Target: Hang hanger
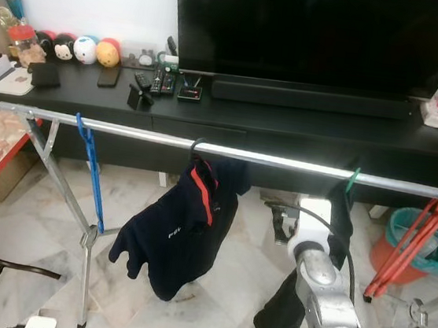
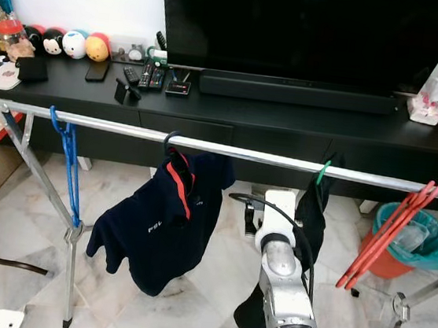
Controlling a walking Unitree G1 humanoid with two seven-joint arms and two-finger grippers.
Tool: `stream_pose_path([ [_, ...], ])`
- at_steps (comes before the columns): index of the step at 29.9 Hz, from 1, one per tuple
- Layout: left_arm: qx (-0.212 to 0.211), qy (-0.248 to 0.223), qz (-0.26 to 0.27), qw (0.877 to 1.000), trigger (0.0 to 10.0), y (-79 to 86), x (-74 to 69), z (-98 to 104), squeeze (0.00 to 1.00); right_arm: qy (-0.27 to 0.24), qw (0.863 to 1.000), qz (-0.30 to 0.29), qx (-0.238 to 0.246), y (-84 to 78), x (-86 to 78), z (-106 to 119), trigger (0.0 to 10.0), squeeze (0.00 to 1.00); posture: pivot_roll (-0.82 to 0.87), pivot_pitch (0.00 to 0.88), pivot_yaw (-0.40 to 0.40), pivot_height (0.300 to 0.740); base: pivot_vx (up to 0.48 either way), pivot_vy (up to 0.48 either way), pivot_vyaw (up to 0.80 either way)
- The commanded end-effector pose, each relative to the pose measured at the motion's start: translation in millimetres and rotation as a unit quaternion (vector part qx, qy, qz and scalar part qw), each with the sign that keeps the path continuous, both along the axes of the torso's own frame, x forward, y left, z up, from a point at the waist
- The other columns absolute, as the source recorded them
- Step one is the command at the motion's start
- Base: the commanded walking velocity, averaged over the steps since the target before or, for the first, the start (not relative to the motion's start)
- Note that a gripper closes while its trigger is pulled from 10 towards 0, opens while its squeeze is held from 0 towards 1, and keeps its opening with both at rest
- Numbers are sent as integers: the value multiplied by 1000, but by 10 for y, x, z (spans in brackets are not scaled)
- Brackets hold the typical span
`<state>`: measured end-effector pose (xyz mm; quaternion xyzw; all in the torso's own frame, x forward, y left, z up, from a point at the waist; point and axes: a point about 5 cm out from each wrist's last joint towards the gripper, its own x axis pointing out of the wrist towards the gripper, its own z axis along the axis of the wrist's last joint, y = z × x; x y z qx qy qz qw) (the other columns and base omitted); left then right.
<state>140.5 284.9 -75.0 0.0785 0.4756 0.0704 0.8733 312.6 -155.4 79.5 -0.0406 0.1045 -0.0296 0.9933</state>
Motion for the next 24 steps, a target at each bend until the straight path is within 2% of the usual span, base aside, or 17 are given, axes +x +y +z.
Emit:
stream_pose_path([
  [1, 12, 22, -1, 1000, 10000, 99, -82, 4, 0, -14, 1000, -9, 5, -15, -12, 27, 10000, 0, 2, 0, 33, 740, 0, 0, 0],
  [5, 16, 26, 3, 1000, 10000, 171, -139, 18, 0, -33, 999, -24, -5, -52, -28, 58, 10000, 0, 3, 0, 32, 740, 0, 0, 0],
  [6, 18, 29, 6, 999, 10000, 206, -190, 18, 0, -34, 998, -55, -12, -125, -49, 53, 10000, 0, 3, 0, 32, 740, 0, 0, 0],
  [8, 18, 30, 7, 999, 10000, 218, -210, 18, 0, -35, 997, -67, -12, -151, -58, 49, 10000, 0, 3, 0, 32, 740, 0, 0, 0],
  [9, 19, 36, 10, 999, 10000, 254, -305, 9, 0, -31, 993, -110, -21, -262, -109, 21, 10000, 0, 4, 0, 31, 740, 0, 0, 0],
  [12, 19, 44, 11, 999, 10000, 263, -407, -12, 0, -29, 988, -146, -35, -360, -172, -4, 10000, 0, 2, 0, 32, 740, 0, 0, 0],
  [17, 13, 58, 2, 998, 10000, 106, -581, -117, 0, -37, 986, -162, -30, -407, -244, -19, 10000, 0, 0, 0, 32, 740, 0, 0, 0],
  [24, 8, 59, -9, 998, 10000, -26, -564, -166, 0, -16, 987, -157, -10, -375, -247, -87, 10000, 0, 2, 0, 33, 740, 0, 0, 0],
])
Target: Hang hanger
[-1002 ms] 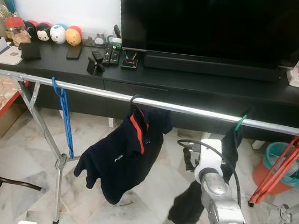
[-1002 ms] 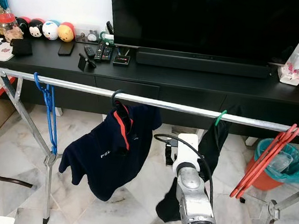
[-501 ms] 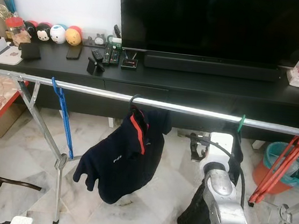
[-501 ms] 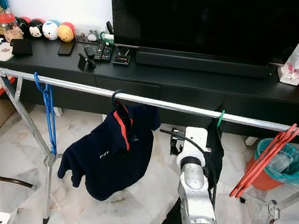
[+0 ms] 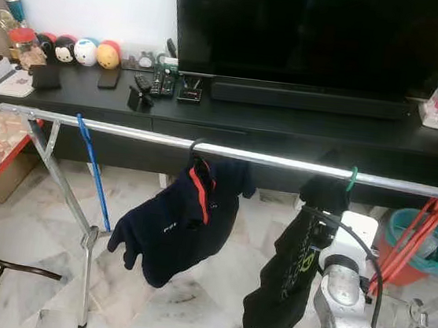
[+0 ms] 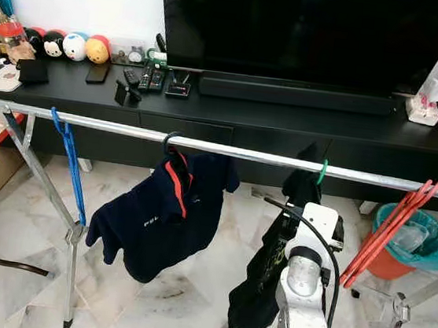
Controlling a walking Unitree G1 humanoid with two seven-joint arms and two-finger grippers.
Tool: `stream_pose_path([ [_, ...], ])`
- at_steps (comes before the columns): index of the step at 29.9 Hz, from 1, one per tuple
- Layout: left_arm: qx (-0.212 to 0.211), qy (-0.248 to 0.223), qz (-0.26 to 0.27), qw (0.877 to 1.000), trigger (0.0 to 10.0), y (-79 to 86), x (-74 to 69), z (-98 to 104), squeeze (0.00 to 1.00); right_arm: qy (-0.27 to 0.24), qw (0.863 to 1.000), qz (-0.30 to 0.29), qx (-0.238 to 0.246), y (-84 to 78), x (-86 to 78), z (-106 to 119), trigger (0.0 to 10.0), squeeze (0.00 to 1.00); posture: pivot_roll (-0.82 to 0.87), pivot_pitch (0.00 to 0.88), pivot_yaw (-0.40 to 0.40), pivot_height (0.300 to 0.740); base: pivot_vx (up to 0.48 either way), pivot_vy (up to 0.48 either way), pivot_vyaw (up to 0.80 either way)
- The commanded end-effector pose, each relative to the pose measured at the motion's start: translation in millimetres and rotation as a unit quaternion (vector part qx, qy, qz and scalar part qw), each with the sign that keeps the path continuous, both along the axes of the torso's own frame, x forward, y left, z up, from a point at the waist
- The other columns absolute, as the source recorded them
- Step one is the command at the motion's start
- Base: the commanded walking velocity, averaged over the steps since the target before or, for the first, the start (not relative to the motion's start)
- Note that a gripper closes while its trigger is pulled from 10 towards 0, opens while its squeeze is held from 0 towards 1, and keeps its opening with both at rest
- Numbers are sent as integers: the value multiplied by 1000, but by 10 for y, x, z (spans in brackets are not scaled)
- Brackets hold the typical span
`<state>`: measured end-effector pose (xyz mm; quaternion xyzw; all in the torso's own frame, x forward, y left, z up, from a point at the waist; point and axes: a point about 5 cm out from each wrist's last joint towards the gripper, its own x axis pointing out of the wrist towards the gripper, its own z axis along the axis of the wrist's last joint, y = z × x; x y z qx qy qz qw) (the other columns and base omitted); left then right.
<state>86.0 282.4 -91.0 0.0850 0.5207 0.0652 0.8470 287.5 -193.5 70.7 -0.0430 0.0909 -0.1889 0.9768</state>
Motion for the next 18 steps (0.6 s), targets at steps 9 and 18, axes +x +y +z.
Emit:
stream_pose_path([
  [9, 4, 1, -15, 1000, 10000, -50, 29, -12, 0, 58, 997, 42, 27, 125, 108, -124, 10000, 0, 4, 0, 34, 740, 0, 0, 0],
  [18, 7, -6, -11, 1000, 10000, -19, 69, 9, 0, 83, 995, 42, 46, 20, 428, -37, 10000, 0, 20, 0, 31, 740, 0, 0, 0],
])
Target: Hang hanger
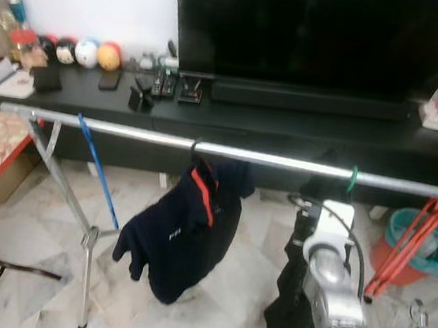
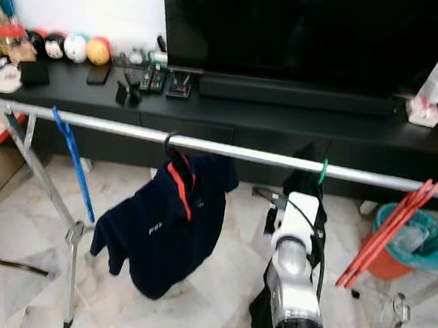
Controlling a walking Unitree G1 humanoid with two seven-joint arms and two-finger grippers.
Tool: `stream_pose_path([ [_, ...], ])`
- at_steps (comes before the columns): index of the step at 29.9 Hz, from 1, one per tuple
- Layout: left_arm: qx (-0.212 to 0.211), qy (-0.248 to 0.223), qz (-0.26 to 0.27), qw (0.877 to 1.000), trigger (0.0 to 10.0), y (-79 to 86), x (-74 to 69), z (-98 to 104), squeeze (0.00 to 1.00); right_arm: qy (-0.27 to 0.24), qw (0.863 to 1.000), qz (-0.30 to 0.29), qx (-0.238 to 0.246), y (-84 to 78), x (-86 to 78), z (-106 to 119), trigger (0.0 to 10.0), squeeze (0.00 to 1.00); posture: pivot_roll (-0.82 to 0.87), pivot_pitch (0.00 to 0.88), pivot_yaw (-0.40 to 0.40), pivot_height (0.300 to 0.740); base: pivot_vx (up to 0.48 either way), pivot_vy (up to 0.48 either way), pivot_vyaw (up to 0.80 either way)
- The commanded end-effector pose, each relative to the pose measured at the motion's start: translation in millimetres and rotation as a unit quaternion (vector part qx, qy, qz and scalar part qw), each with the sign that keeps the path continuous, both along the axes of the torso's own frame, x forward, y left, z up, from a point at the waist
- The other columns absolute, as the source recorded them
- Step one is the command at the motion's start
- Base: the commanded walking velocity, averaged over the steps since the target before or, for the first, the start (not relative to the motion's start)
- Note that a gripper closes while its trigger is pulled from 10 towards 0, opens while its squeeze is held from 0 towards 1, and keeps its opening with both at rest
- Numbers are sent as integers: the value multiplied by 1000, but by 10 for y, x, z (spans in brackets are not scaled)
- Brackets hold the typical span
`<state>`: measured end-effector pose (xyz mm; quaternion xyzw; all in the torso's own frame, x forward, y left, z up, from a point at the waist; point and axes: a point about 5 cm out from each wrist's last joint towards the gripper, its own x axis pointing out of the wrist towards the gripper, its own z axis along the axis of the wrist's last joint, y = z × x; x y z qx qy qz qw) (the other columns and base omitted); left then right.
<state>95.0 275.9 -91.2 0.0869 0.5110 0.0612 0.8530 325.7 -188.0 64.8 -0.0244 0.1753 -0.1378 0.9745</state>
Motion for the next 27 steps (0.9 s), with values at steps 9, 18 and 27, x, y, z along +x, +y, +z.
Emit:
stream_pose_path([
  [9, 5, 4, -3, 1000, 10000, 46, -24, 11, 0, 9, 1000, -8, 13, -158, 215, 107, 10000, 0, 38, 0, 23, 740, 0, 0, 0],
  [18, 5, 4, 1, 1000, 10000, 51, -31, 11, 0, 30, 999, -19, 14, -225, 200, 22, 0, 0, 51, 0, 23, 740, 0, 0, 0],
  [27, 5, -1, 1, 1000, 10000, 26, 121, 31, 0, 25, 999, -25, 17, -279, 210, 25, 0, 0, 53, 0, 23, 740, 0, 0, 0],
])
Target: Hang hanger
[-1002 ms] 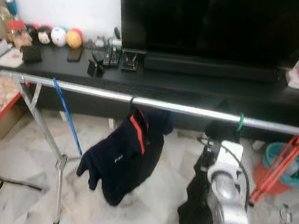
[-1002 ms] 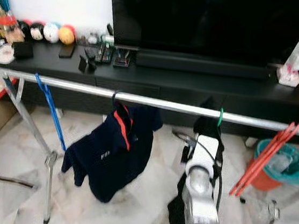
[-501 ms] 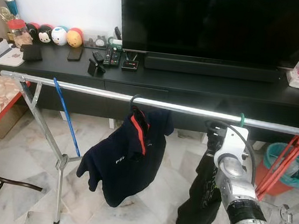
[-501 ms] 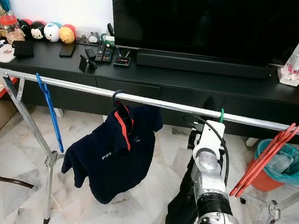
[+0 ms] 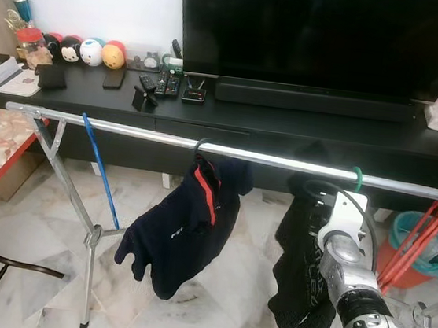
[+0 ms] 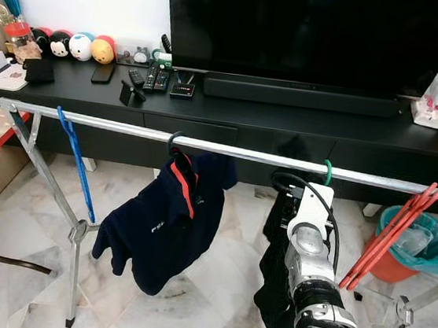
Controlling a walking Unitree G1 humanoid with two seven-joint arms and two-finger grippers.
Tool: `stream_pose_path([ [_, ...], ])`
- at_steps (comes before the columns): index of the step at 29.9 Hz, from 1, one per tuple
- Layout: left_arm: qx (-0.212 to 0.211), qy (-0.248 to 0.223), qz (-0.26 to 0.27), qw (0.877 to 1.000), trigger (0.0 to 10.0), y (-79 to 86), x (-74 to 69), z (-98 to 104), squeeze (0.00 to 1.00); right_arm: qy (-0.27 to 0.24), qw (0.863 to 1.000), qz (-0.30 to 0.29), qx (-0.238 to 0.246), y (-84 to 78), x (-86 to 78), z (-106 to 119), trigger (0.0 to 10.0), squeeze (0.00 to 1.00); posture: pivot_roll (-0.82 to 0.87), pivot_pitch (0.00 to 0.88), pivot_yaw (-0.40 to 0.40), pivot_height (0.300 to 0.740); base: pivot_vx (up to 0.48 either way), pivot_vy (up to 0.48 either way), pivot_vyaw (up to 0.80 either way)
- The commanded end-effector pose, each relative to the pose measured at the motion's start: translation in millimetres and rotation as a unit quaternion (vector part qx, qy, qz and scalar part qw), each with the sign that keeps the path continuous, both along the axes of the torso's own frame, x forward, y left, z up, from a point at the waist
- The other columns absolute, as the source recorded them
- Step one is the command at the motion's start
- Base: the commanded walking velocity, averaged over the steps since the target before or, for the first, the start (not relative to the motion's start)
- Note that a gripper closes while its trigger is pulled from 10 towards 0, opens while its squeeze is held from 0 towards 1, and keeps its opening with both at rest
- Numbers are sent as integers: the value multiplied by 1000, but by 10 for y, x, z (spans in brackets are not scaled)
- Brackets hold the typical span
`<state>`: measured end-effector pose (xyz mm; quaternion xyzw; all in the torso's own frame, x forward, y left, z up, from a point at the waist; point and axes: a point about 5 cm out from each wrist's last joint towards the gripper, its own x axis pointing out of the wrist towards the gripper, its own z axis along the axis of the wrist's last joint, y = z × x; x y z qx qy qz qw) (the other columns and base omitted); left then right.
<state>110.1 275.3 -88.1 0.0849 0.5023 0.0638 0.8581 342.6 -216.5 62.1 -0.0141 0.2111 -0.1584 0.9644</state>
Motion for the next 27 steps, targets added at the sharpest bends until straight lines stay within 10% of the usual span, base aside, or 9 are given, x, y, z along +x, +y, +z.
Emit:
stream_pose_path([
  [1, 6, 9, 0, 1000, 10000, 34, -19, 3, 0, -10, 1000, -1, 5, 5, 43, 53, 0, 0, 53, 0, 23, 740, 0, 0, 0],
  [27, 11, 9, 5, 1000, 10000, 73, 13, 23, 0, -20, 1000, 2, 12, 62, 26, 3, 0, 0, 61, 0, 52, 740, 0, 0, 0],
])
